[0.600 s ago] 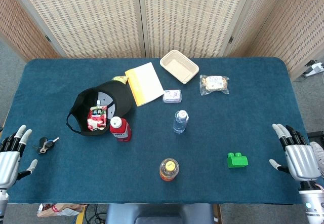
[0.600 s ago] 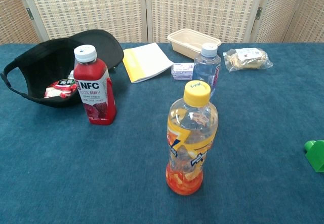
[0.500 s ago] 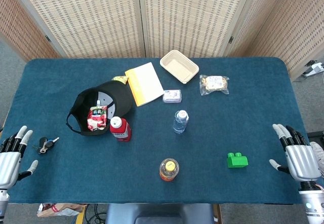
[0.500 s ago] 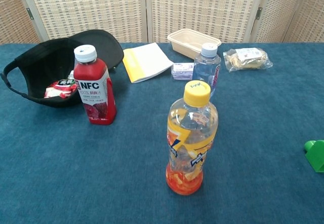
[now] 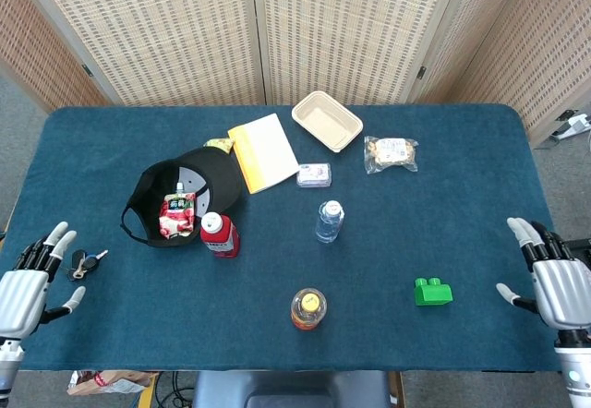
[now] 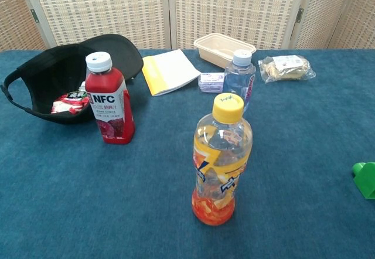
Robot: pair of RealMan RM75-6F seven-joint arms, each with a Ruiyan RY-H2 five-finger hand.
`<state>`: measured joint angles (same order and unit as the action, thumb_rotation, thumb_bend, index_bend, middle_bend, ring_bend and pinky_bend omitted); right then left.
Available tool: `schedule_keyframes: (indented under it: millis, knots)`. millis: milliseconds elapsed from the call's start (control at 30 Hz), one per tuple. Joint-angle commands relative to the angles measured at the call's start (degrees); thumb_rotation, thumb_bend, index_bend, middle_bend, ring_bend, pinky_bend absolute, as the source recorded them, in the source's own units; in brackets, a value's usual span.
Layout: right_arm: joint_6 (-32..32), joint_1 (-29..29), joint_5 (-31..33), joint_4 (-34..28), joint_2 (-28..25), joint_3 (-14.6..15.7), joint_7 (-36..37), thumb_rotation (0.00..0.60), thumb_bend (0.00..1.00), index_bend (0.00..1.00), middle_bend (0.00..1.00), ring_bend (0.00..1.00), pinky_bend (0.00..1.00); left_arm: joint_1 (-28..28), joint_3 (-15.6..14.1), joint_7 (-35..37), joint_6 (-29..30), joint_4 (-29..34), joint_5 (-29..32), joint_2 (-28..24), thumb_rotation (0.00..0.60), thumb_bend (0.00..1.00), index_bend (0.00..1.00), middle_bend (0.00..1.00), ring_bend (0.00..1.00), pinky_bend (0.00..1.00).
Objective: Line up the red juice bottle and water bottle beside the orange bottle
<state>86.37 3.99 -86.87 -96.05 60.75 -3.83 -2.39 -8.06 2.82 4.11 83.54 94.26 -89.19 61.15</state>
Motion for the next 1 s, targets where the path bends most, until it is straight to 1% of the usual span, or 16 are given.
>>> schedule_keyframes:
  millis: [33, 167, 233, 400, 533, 700, 800, 1000]
  knots:
    - [0.56, -0.17, 0.32, -1.84, -1.88, -0.65, 0.47, 0.600, 0.11, 0.00, 0.13, 0.08, 0.18, -3.84, 0.93, 10.01, -2.73, -1.80, -2.79, -0.80, 0.600, 0.27, 0.09, 0.01, 0.06, 0.10]
    - [1.13, -0.28, 0.06, -3.45, -3.33, -0.94, 0.04, 0.600, 0.11, 0.00, 0.13, 0.08, 0.18, -7.73, 1.72, 18.36, -5.16, -4.42, -5.15, -0.51, 0.600, 0.27, 0.12, 0.08, 0.11, 0.18]
    - [1.13, -0.36, 0.26, -4.15, -3.81, -1.01, 0.17, 0.600, 0.11, 0.00, 0.13, 0.08, 0.18, -10.03, 1.96, 21.90, -7.35, -5.37, -5.78, -0.21, 0.600, 0.27, 0.13, 0.09, 0.13, 0.20]
    - [0.29, -0.25, 0.48, -4.84, -4.21, -0.74, -0.24, 0.600, 0.11, 0.00, 0.13, 0.08, 0.18, -15.49, 3.32, 27.72, -11.32, -7.56, -6.64, 1.31, 0.600, 0.27, 0.13, 0.09, 0.12, 0.20]
    - [-0.29, 0.00, 0.45, -5.09, -4.14, -0.62, -0.48, 0.600, 0.11, 0.00, 0.13, 0.08, 0.20, -19.17, 4.45, 31.11, -13.33, -9.63, -6.77, 3.07, 0.600, 0.27, 0.13, 0.09, 0.12, 0.20]
    - [-0.68, 0.25, 0.50, -5.32, -4.29, -0.69, -0.42, 0.600, 0.11, 0.00, 0.13, 0.08, 0.21, -24.02, 4.81, 34.50, -18.66, -11.74, -6.08, 4.57, 0.600, 0.27, 0.12, 0.09, 0.11, 0.20]
    - [-0.55, 0.26, 0.23, -5.43, -4.50, -0.71, -0.03, 0.600, 0.11, 0.00, 0.13, 0.08, 0.20, -26.92, 4.46, 36.65, -22.26, -13.40, -5.65, 5.94, 0.600, 0.27, 0.10, 0.09, 0.11, 0.20]
    - [-0.38, 0.10, 0.61, -5.94, -4.96, -0.81, -0.48, 0.600, 0.11, 0.00, 0.13, 0.08, 0.21, -30.63, 3.72, 39.54, -25.81, -16.74, -5.30, 8.64, 0.600, 0.27, 0.07, 0.09, 0.11, 0.20]
